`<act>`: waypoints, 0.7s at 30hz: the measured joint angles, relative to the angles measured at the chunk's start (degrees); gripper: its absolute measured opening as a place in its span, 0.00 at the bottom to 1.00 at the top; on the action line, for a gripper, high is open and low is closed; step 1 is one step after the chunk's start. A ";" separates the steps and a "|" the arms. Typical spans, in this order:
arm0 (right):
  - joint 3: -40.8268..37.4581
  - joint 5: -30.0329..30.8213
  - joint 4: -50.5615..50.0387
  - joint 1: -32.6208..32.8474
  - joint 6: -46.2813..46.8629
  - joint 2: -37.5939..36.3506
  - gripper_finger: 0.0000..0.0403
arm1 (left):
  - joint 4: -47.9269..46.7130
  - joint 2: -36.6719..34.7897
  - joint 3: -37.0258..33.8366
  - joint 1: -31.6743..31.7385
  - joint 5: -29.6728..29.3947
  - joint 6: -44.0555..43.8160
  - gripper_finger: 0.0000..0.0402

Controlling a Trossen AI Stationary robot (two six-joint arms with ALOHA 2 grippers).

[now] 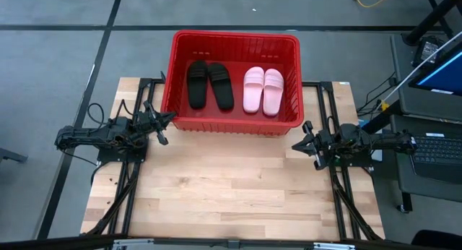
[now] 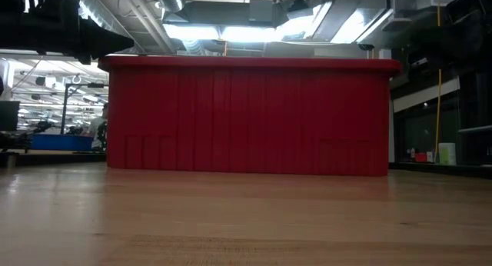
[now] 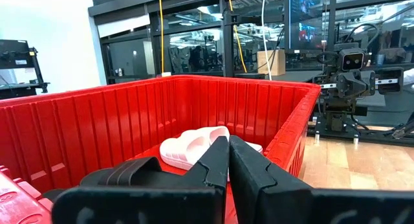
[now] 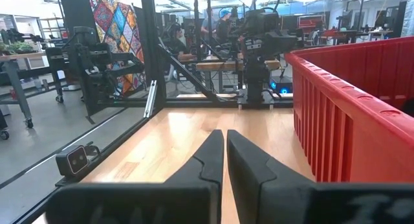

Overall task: Pick and place slides into bin
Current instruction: Return to Home Position

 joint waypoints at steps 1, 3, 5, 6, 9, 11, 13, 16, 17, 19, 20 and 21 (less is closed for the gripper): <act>0.00 -0.02 0.00 0.00 -0.02 0.00 0.06 | -0.01 0.00 0.00 -0.01 0.00 0.00 0.02; 0.00 -0.02 0.00 0.00 0.09 0.00 0.06 | -0.01 0.00 0.00 -0.02 0.00 0.01 0.02; 0.00 -0.02 0.01 -0.02 0.01 -0.01 0.06 | -0.01 -0.01 0.00 0.00 0.00 0.00 0.01; 0.00 -0.01 0.00 0.00 -0.02 0.00 0.06 | -0.02 0.00 0.00 0.00 0.00 0.00 0.01; 0.00 -0.02 0.00 0.00 0.06 0.00 0.06 | 0.00 0.00 0.00 -0.01 0.00 0.00 0.01; 0.00 -0.02 0.00 0.00 -0.02 0.00 0.06 | -0.02 0.00 0.00 0.00 0.00 0.01 0.01; 0.00 -0.02 0.00 -0.02 0.07 0.00 0.06 | -0.02 0.00 0.00 -0.02 0.00 0.02 0.02; 0.00 -0.02 0.00 -0.02 -0.02 0.00 0.06 | -0.01 0.00 0.00 -0.01 0.00 0.00 0.02; 0.00 -0.02 0.00 -0.01 0.00 0.00 0.06 | -0.01 0.00 0.00 -0.01 0.02 0.01 0.02; 0.00 -0.02 0.00 -0.01 0.07 0.00 0.06 | 0.00 0.00 0.00 -0.02 0.00 0.00 0.02; 0.00 -0.02 0.00 -0.02 0.03 0.00 0.06 | -0.02 0.00 0.00 0.00 0.00 0.02 0.01; 0.00 -0.02 0.00 -0.02 -0.02 0.00 0.06 | -0.02 0.00 0.00 0.00 0.02 0.00 0.01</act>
